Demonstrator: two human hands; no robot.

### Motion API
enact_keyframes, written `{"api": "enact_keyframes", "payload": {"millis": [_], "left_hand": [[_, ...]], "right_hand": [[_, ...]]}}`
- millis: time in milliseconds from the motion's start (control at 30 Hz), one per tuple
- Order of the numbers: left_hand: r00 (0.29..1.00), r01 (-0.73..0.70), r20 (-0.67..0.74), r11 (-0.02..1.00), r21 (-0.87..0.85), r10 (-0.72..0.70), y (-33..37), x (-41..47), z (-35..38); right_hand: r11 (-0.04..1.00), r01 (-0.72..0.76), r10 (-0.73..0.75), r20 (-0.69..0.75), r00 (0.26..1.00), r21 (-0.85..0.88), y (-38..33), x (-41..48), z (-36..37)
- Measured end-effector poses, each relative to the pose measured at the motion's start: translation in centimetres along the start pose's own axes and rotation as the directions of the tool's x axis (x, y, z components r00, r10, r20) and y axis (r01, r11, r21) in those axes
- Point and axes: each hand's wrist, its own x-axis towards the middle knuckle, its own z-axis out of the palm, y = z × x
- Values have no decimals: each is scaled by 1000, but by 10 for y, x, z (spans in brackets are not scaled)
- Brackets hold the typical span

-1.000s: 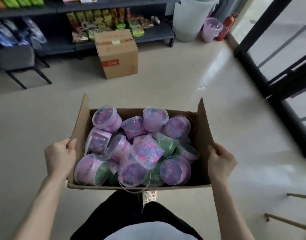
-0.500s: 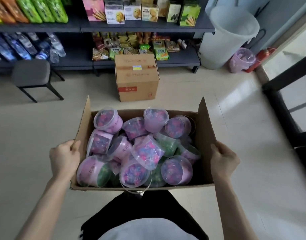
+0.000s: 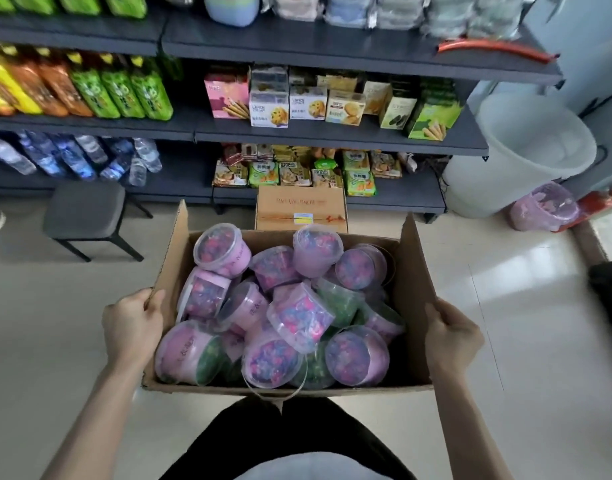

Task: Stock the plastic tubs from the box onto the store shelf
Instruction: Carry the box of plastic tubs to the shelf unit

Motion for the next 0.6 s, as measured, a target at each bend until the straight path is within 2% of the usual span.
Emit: {"api": "enact_keyframes", "payload": {"millis": [300, 433, 600], "left_hand": [[996, 73, 45, 997, 19, -74, 49, 160, 58], [995, 40, 88, 999, -19, -39, 66, 233, 91], [983, 110, 147, 994, -11, -107, 85, 320, 134]], "right_hand": [[994, 62, -59, 30, 998, -89, -82, 135, 127], [992, 38, -36, 21, 999, -122, -105, 182, 185], [982, 5, -2, 16, 1000, -187, -131, 240, 250]]}}
